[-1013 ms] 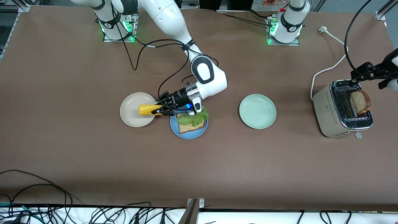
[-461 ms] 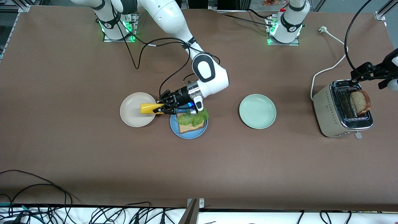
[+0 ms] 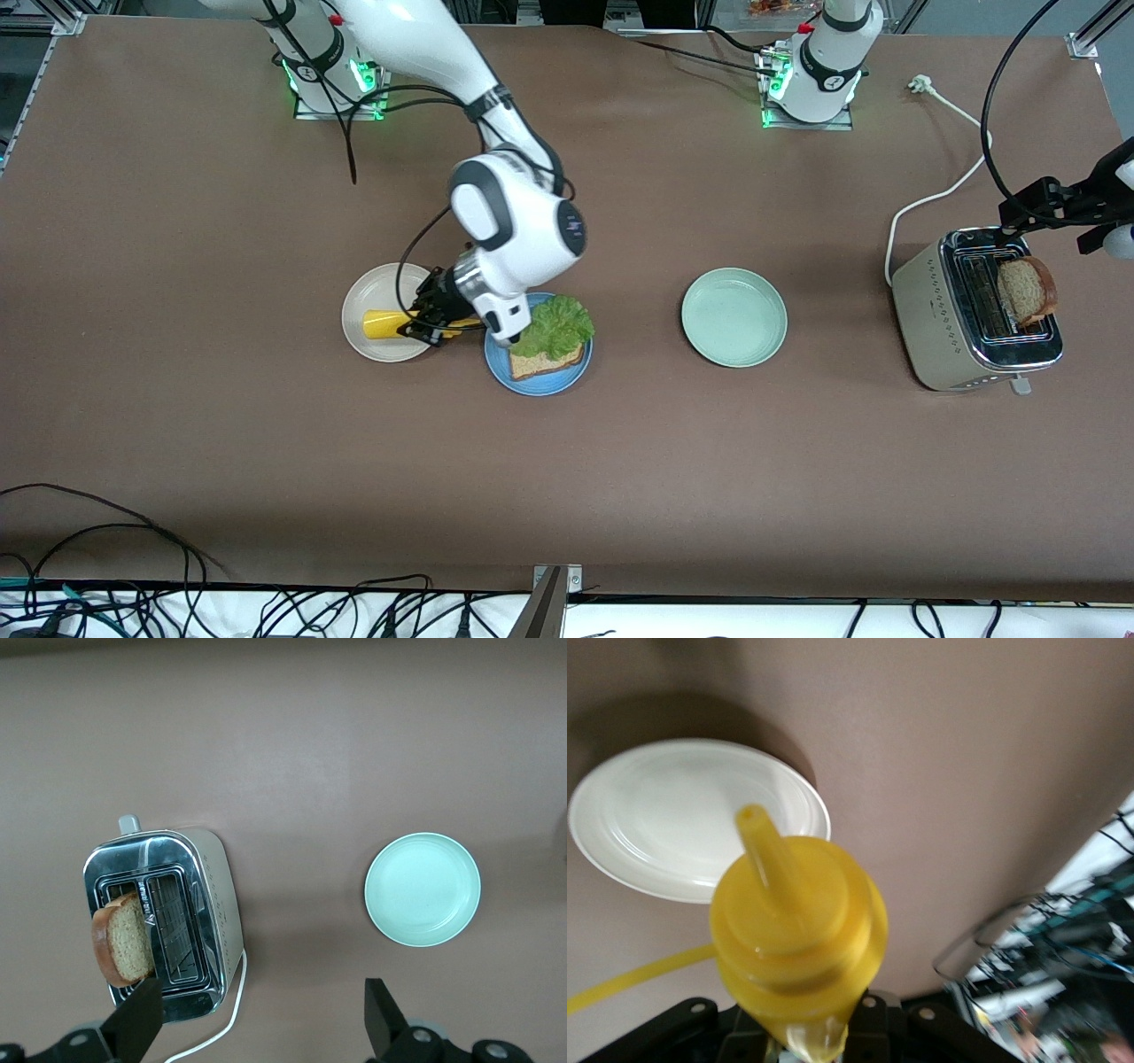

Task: Make sandwich in blue plate with both arms
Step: 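Carry the mustard bottle back to its spot with the right gripper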

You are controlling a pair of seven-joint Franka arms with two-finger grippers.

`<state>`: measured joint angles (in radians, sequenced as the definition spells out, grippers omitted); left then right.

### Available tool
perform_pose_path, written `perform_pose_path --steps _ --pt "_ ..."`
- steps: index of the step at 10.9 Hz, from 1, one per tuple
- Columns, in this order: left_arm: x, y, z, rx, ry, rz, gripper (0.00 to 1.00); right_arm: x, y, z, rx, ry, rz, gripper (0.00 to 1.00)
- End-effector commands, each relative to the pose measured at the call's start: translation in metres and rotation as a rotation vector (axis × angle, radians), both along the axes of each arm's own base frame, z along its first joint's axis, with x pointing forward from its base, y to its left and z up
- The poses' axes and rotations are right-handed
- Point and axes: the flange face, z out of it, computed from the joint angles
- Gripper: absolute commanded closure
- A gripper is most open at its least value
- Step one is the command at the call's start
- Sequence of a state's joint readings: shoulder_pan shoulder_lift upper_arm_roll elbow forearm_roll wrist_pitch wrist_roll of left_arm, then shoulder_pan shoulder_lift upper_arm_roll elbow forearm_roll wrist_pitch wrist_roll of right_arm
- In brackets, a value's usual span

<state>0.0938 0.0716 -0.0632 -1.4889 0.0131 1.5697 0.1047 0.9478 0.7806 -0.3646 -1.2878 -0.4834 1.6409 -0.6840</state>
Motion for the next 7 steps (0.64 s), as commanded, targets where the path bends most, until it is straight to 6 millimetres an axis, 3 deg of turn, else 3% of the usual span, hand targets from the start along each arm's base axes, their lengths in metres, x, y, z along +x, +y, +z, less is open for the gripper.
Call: perform_pose_path --steps 1,3,6,7 --pt "0.000 0.000 0.005 0.019 0.002 0.003 0.00 -0.009 -0.055 0.031 0.298 0.073 -0.112 0.77" --pt "0.000 0.000 0.005 0.019 0.002 0.003 0.00 -0.005 -0.096 0.059 0.459 0.111 -0.187 0.77" --pt "0.000 -0.001 0.005 0.019 0.002 0.001 0.00 0.009 -0.157 0.098 0.631 0.178 -0.175 0.79" --pt "0.000 -0.002 0.005 0.019 0.002 0.000 0.00 0.014 -0.179 0.120 0.681 0.167 -0.164 0.81"
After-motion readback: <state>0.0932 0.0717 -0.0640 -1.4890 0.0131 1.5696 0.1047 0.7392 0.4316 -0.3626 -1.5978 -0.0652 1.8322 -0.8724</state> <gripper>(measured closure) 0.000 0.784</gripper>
